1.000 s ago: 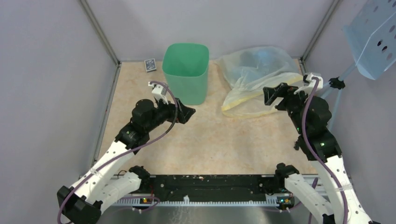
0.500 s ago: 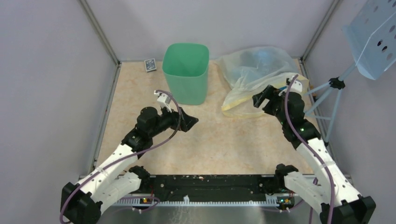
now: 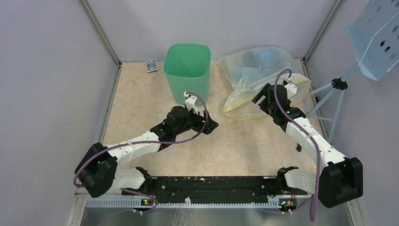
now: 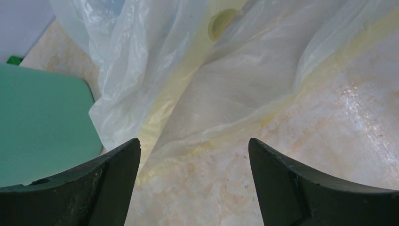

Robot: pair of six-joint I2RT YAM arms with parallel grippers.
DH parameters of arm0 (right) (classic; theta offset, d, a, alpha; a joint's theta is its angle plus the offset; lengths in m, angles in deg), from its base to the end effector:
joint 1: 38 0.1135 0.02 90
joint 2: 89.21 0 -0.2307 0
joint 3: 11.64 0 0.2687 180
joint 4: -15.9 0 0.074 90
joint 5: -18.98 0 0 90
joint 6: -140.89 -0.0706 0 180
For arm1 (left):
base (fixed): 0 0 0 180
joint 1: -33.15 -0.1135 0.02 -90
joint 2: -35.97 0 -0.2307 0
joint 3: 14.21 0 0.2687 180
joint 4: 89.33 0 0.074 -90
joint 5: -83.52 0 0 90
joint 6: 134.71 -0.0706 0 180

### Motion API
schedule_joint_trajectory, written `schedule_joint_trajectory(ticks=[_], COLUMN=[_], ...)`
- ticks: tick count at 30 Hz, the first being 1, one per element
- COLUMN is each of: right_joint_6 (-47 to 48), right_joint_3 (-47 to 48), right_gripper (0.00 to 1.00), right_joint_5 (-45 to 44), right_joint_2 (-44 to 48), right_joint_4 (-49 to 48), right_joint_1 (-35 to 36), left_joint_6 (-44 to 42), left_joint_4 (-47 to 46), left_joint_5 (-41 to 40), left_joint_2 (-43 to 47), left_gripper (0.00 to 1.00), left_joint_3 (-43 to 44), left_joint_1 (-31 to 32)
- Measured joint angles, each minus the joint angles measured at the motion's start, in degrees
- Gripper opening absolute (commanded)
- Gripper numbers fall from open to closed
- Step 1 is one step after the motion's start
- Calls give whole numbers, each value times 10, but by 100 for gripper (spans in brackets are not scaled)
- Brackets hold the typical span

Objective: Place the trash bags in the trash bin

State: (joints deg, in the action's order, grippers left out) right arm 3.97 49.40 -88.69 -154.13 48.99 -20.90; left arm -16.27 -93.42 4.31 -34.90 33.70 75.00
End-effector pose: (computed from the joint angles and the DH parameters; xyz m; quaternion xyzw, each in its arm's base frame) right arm 0.2961 0.0687 0.2193 0.2938 0.8368 0.1173 0.4469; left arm 0.2351 -0.2283 0.1803 0.1489 0.7979 -0.3959 0.4295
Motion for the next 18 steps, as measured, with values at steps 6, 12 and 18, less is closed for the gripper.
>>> schedule_joint_trajectory(ticks=[6,12,18], right_joint_6=[-18,-35,-36], right_joint_3=[40,85,101], right_gripper=[87,87,86], right_joint_5=[-28,-18,-17], right_joint_2=[-58,-79,-66], right_joint_4=[-24,-30,-24], right_joint_1=[-7,-77,-97], left_joint_6=[-80,-197,-286], left_joint_4=[-36,-37,-11], left_joint_5=[-62,-57,-57], left_joint_2=[-73,-161,-278], left_gripper=[99,99,99], left_joint_3=[63,162,333], left_joint_1=[52,66,67])
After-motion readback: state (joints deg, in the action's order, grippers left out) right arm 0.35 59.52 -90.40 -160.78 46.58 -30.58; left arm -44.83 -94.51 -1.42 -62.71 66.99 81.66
